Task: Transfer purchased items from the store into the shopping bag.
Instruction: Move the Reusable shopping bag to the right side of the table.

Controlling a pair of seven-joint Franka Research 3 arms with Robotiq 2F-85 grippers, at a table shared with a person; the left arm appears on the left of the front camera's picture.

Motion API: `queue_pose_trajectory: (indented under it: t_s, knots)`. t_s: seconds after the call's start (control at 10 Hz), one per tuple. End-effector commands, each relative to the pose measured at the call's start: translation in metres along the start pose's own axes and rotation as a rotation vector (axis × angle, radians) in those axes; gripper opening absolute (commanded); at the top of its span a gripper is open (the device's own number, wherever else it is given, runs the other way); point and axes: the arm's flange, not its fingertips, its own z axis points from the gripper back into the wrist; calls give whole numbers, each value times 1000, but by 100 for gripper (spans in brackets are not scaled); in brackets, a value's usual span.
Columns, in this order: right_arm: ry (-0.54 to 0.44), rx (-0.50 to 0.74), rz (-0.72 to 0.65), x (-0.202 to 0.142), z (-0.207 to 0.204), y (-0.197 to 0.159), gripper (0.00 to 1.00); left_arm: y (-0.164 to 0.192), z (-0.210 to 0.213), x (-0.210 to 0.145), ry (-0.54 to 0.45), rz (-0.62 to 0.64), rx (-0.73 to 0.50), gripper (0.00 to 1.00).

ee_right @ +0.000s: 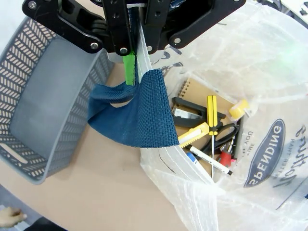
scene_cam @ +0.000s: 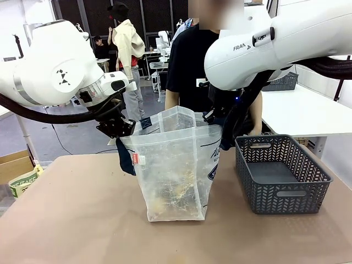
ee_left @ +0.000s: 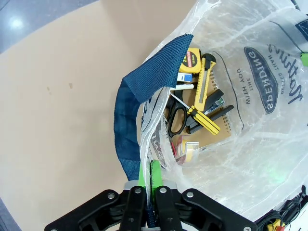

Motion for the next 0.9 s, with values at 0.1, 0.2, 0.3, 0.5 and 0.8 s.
queue_pose_trajectory:
  t_s: [0.1,0.2,0.3,0.5,0.8]
  knots:
    - [-2,0,-1,0,1,0,0,2,1,0,-2,5,0,0]
    - [-2,0,-1,0,1,0,0,2,1,0,-2,5,0,0]
    - [-2,0,-1,0,1,0,0,2,1,0,-2,5,0,0]
    - [-2,0,-1,0,1,0,0,2,1,0,-2,5,0,0]
    - [-2,0,-1,0,1,0,0,2,1,0,-2,5,0,0]
